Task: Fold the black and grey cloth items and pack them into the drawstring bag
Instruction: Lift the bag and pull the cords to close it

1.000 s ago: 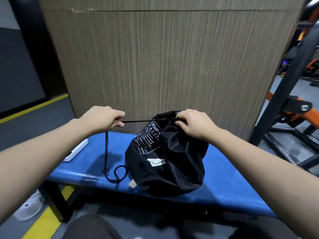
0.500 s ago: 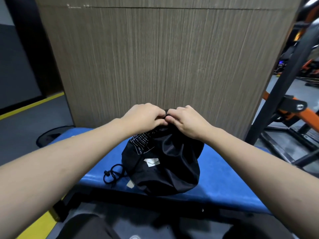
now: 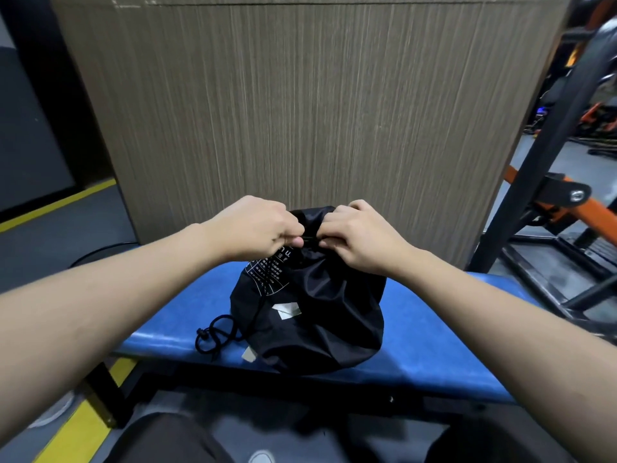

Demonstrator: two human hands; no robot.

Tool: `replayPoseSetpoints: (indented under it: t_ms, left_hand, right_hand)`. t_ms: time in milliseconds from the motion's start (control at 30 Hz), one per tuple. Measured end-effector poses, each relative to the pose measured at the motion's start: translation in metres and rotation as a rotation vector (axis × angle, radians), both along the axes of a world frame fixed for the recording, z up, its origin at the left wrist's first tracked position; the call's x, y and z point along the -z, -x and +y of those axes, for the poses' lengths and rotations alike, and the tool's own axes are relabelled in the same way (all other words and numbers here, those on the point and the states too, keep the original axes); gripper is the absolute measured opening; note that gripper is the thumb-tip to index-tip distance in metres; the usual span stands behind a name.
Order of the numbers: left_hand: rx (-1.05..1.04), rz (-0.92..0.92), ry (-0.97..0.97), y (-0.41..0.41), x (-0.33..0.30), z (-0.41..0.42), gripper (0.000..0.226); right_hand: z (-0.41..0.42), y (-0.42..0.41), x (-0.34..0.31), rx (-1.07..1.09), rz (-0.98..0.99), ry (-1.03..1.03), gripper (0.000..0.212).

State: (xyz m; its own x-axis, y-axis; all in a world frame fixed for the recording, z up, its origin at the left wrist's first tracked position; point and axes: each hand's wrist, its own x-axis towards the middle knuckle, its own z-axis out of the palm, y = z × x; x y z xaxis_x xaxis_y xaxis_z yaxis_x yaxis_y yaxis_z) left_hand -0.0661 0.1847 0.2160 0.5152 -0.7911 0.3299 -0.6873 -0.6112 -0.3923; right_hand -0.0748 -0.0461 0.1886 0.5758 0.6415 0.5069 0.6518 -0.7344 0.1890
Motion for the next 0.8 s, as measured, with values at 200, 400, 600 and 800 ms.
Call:
replayPoseSetpoints:
  t_ms: [200, 400, 600, 800]
  left_hand:
    - [-0.002, -0.010, -0.003, -0.003, 0.007, 0.018, 0.027]
    - [-0.148, 0.071, 0.042, 0.001, 0.017, 0.005, 0.041]
    - [-0.196, 0.131, 0.228, -0.002, 0.022, 0.002, 0.034]
    - [-0.073, 0.392, 0.517, -0.020, 0.036, -0.010, 0.108]
  right_hand:
    - [-0.005, -0.008, 0.006, -0.035, -0.047, 0.029, 0.032]
    - [-0.012, -0.015, 0.023, -0.075, 0.067, -0.155, 0.032]
    - [-0.049, 0.013, 0.046, -0.002, 0.091, -0.402, 0.105]
    - [-0.064, 0.014, 0.082, 0.216, 0.519, -0.735, 0.145]
